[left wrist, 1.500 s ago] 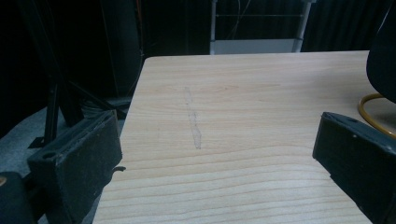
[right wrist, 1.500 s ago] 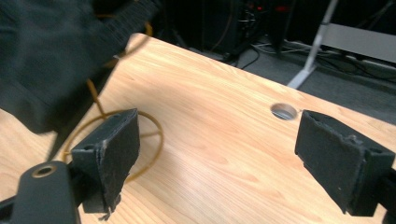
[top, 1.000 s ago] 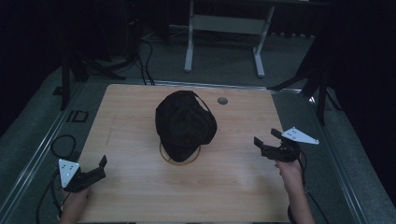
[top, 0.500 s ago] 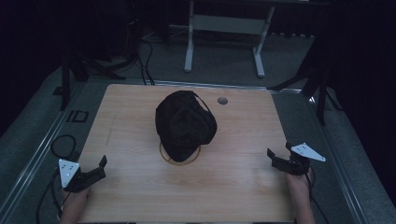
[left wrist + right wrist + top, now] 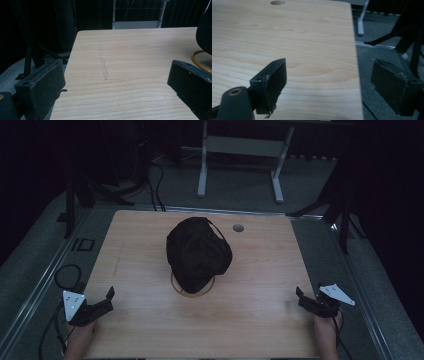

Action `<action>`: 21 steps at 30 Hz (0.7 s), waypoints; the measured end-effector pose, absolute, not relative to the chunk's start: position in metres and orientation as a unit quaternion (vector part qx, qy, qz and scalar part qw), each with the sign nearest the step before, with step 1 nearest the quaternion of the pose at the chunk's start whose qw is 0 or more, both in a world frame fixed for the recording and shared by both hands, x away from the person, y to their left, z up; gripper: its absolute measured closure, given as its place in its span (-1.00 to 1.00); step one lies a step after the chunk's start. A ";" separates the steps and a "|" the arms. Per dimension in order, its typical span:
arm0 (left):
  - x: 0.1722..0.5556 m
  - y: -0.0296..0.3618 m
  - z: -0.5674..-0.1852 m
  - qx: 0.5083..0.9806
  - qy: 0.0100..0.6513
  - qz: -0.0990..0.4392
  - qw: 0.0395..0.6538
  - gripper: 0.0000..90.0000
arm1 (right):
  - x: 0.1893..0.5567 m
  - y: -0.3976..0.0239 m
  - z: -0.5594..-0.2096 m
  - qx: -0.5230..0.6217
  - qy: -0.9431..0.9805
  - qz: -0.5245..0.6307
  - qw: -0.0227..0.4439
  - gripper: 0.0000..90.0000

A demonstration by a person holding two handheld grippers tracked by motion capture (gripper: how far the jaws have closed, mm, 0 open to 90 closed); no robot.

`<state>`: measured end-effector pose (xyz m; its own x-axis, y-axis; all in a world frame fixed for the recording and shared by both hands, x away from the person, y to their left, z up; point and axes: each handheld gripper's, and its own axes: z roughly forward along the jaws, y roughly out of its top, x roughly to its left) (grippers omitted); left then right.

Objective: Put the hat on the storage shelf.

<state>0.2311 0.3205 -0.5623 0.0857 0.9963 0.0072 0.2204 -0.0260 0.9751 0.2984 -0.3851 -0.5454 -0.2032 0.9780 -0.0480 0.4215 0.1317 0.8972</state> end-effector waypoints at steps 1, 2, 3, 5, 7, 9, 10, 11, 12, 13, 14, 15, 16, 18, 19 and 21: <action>0.231 0.320 -0.562 0.577 0.527 0.424 0.457 -0.96 | 0.296 -0.386 -0.546 0.527 0.662 0.398 0.353 -0.70; 0.231 0.320 -0.562 0.577 0.526 0.425 0.457 -0.96 | 0.294 -0.387 -0.546 0.529 0.659 0.400 0.355 -0.70; 0.231 0.320 -0.562 0.578 0.526 0.425 0.457 -0.96 | 0.292 -0.387 -0.547 0.531 0.657 0.399 0.358 -0.70; 0.231 0.320 -0.562 0.577 0.527 0.425 0.457 -0.96 | 0.288 -0.388 -0.548 0.529 0.653 0.398 0.368 -0.70; 0.231 0.320 -0.562 0.578 0.525 0.426 0.457 -0.96 | 0.284 -0.389 -0.548 0.531 0.644 0.404 0.375 -0.70; 0.231 0.320 -0.562 0.578 0.524 0.428 0.457 -0.96 | 0.281 -0.391 -0.548 0.534 0.636 0.405 0.383 -0.70; 0.231 0.320 -0.562 0.578 0.524 0.428 0.456 -0.96 | 0.280 -0.391 -0.548 0.533 0.634 0.407 0.385 -0.70; 0.230 0.319 -0.563 0.578 0.523 0.429 0.457 -0.96 | 0.279 -0.391 -0.549 0.531 0.635 0.404 0.390 -0.70; 0.230 0.319 -0.563 0.578 0.523 0.429 0.456 -0.96 | 0.278 -0.391 -0.550 0.528 0.634 0.399 0.399 -0.70; 0.230 0.319 -0.563 0.578 0.523 0.430 0.456 -0.96 | 0.278 -0.391 -0.551 0.526 0.635 0.391 0.409 -0.70; 0.230 0.319 -0.563 0.578 0.522 0.430 0.456 -0.96 | 0.278 -0.391 -0.552 0.528 0.632 0.388 0.414 -0.70; 0.230 0.319 -0.563 0.578 0.522 0.430 0.456 -0.96 | 0.278 -0.392 -0.553 0.529 0.629 0.390 0.414 -0.70; 0.230 0.319 -0.563 0.578 0.522 0.430 0.456 -0.96 | 0.279 -0.392 -0.553 0.531 0.631 0.386 0.413 -0.70; 0.230 0.319 -0.563 0.578 0.522 0.430 0.456 -0.96 | 0.279 -0.392 -0.553 0.531 0.631 0.386 0.414 -0.69; 0.230 0.319 -0.563 0.578 0.522 0.430 0.456 -0.96 | 0.279 -0.392 -0.553 0.531 0.631 0.385 0.414 -0.70; 0.230 0.319 -0.563 0.578 0.523 0.429 0.456 -0.96 | 0.280 -0.393 -0.553 0.532 0.632 0.385 0.412 -0.69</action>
